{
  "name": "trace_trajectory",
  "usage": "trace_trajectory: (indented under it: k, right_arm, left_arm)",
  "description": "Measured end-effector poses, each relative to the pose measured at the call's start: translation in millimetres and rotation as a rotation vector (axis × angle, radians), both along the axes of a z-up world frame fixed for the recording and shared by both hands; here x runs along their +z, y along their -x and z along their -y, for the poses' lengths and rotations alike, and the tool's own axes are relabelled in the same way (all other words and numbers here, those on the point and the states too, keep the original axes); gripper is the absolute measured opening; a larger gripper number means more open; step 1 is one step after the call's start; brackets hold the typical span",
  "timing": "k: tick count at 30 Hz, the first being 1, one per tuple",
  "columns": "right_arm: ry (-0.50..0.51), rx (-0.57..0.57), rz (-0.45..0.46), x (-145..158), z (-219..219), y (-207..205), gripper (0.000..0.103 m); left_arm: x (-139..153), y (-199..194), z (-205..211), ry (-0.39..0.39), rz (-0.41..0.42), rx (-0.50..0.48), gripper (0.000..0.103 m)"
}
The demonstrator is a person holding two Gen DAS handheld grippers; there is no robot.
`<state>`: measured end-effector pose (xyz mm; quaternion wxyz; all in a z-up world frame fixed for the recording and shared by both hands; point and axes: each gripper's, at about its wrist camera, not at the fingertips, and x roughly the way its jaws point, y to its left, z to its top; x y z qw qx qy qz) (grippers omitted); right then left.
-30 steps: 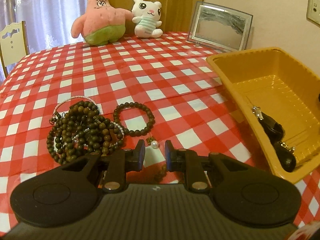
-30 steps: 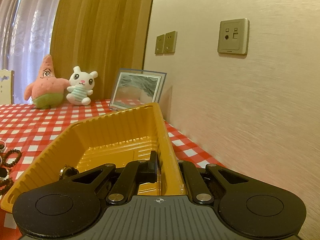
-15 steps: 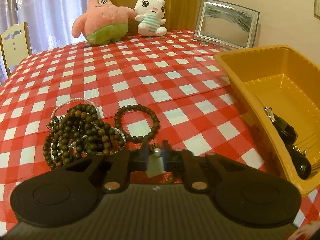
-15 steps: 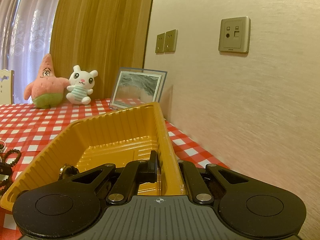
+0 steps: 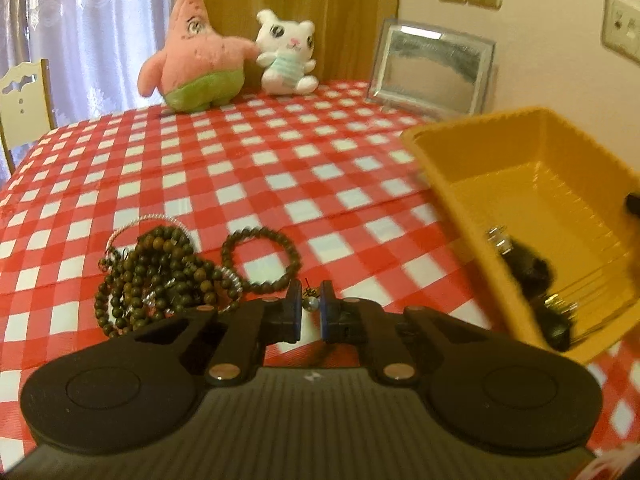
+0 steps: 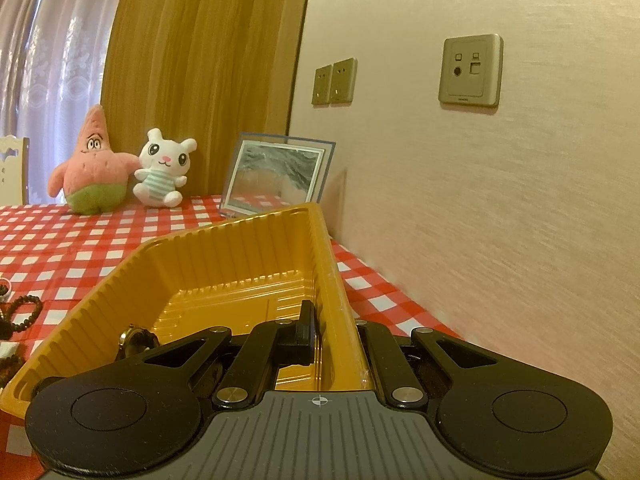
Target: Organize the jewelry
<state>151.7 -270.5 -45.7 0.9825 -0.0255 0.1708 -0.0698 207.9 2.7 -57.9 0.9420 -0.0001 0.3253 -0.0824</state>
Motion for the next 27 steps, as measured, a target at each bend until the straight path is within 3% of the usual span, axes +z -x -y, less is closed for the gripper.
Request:
trace_trajectory:
  k: [6, 12, 19, 27]
  right_arm:
    - [0.002, 0.0, 0.001, 1, -2, 1, 0.005]
    - [-0.002, 0.003, 0.004, 2, -3, 3, 0.005]
    - [-0.01, 0.006, 0.003, 3, -3, 5, 0.005]
    - [-0.016, 0.007, 0.005, 3, -3, 5, 0.005]
  left_arm:
    - [27, 15, 20, 0.077, 0.034, -0.091, 0.008]
    - [39, 22, 57, 0.172, 0.012, -0.22, 0.008]
    - [33, 19, 97, 0.179, -0.042, -0.298, 0.008]
    - [19, 12, 108, 0.169, -0.098, -0.301, 0.008]
